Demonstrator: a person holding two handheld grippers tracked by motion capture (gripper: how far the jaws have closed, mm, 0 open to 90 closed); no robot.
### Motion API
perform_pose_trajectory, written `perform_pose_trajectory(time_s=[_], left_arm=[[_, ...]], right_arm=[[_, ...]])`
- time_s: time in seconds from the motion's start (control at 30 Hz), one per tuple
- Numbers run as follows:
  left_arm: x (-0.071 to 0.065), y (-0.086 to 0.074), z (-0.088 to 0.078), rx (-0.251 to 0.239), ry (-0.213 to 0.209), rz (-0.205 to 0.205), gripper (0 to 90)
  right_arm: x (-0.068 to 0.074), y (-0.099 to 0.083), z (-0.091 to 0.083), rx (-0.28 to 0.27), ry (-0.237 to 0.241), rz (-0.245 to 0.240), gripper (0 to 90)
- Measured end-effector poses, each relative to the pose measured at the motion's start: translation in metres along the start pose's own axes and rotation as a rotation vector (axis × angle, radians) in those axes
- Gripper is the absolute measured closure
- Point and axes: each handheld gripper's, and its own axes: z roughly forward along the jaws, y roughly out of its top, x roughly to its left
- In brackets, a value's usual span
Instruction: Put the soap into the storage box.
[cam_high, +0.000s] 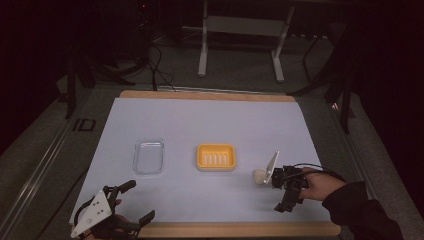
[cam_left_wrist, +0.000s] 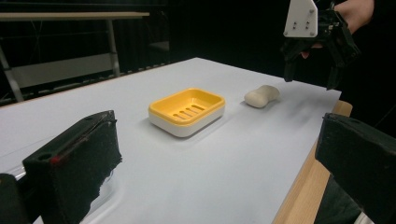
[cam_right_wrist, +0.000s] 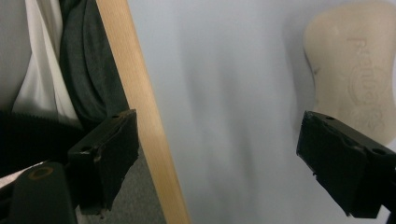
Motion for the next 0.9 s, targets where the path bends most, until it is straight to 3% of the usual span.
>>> perform_pose_trajectory(time_s=[0.27, 0.57, 0.8, 0.9], left_arm=[[0.0, 0.0, 0.0, 0.003, -0.005, -0.003, 0.1], [-0.001, 0.0, 0.001, 0.007, -0.008, -0.007, 0.1], [0.0, 0.0, 0.001, 0.006, -0.008, -0.01, 0.1], [0.0, -0.001, 0.001, 0.007, -0.008, -0.011, 0.1]], right_arm=[[-0.004, -0.001, 0.0, 0.066, -0.003, 0.007, 12.6], [-0.006, -0.001, 0.0, 0.097, 0.008, -0.02, 12.4], [-0.012, 0.0, -0.003, 0.05, 0.05, -0.03, 12.5], [-0.015, 0.001, -0.004, 0.023, 0.032, -0.05, 12.5]])
